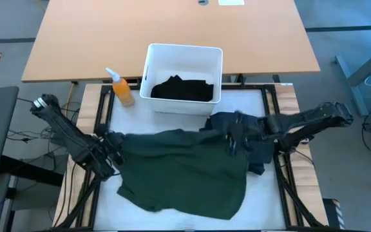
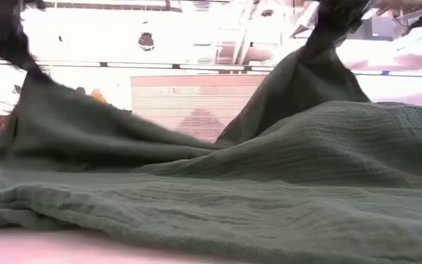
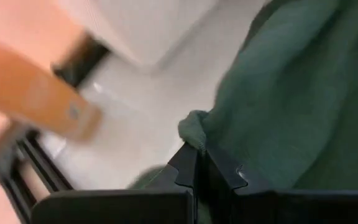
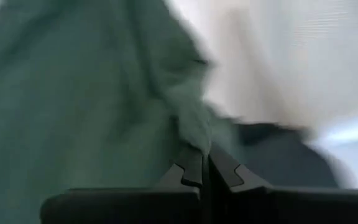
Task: Fold laundry
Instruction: Fold the green polo shirt from the white laundry organizer
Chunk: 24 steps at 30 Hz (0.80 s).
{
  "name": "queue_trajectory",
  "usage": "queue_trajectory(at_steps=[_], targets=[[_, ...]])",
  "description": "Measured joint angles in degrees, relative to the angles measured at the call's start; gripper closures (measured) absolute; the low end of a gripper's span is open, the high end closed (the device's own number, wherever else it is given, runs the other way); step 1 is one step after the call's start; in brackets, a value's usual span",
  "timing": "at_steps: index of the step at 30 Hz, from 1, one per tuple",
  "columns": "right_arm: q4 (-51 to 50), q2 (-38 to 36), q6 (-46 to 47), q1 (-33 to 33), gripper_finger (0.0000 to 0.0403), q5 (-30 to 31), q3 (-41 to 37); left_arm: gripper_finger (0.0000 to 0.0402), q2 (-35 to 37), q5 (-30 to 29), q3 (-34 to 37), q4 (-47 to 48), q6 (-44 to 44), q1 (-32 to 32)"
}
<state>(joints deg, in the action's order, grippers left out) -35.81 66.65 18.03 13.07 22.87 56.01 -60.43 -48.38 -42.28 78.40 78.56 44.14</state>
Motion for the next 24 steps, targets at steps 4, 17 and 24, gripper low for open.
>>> queue_trajectory(at_steps=[4,17,24], targets=[[7.10,3.32,6.37,8.48,0.0382,-3.89,-5.63,0.0401,-0.05,6.51,10.15,-11.32,0.22,0.13],[22.80,25.47,21.23,20.60,0.0382,-6.56,-8.94,0.0401,-0.30,9.89,18.12,-21.99,-3.26,-0.48],[22.59,27.56,22.26,18.80,0.0355,-11.88,-7.32,0.0389,-0.28,12.48,18.12,-21.86,-6.01,-0.48]])
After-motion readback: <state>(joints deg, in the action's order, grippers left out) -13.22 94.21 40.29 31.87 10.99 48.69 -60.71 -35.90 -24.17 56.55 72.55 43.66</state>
